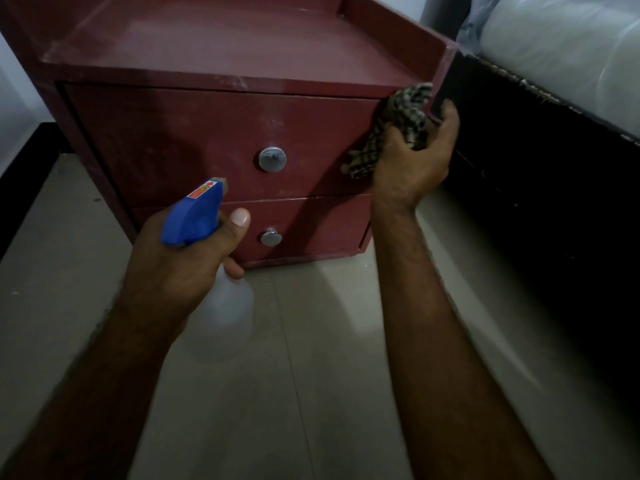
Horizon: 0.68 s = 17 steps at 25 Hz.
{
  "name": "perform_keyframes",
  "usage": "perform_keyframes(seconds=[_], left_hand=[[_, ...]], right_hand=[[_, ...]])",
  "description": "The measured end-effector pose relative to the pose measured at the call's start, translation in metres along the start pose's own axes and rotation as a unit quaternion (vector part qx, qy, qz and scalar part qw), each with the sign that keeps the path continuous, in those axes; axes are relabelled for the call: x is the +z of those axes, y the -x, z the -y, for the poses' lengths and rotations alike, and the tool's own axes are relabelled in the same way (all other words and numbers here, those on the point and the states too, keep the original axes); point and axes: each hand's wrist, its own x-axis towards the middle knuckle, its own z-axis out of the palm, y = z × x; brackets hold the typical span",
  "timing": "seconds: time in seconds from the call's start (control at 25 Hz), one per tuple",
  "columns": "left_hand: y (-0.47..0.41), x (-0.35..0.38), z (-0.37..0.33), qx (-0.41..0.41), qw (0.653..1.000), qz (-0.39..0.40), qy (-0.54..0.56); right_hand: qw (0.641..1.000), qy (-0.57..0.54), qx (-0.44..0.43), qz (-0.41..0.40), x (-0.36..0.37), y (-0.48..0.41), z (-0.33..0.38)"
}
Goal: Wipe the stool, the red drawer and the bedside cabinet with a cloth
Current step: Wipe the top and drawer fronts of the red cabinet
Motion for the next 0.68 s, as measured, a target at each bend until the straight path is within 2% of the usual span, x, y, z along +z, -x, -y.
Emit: perform_keyframes(seconds=[0.16,0.52,0.68], left_hand=[[0.000,0.006,0.002,-0.002,1.000,0.007,-0.002],[-0.001,0.014,0.006,0.001,1.000,0.013,0.003],[-0.001,0.011,0.004,0.010,1.000,0.009,-0.007]], right_hand=[[1.000,0.007,-0.001,-0.029,-0.002,-0.017,0.002],[0.995,0.085,0.055,-0.009,-0.014,-0.002,-0.014],[0.995,0.097,0.031,-0.010,-0.012,-0.008,-0.003]])
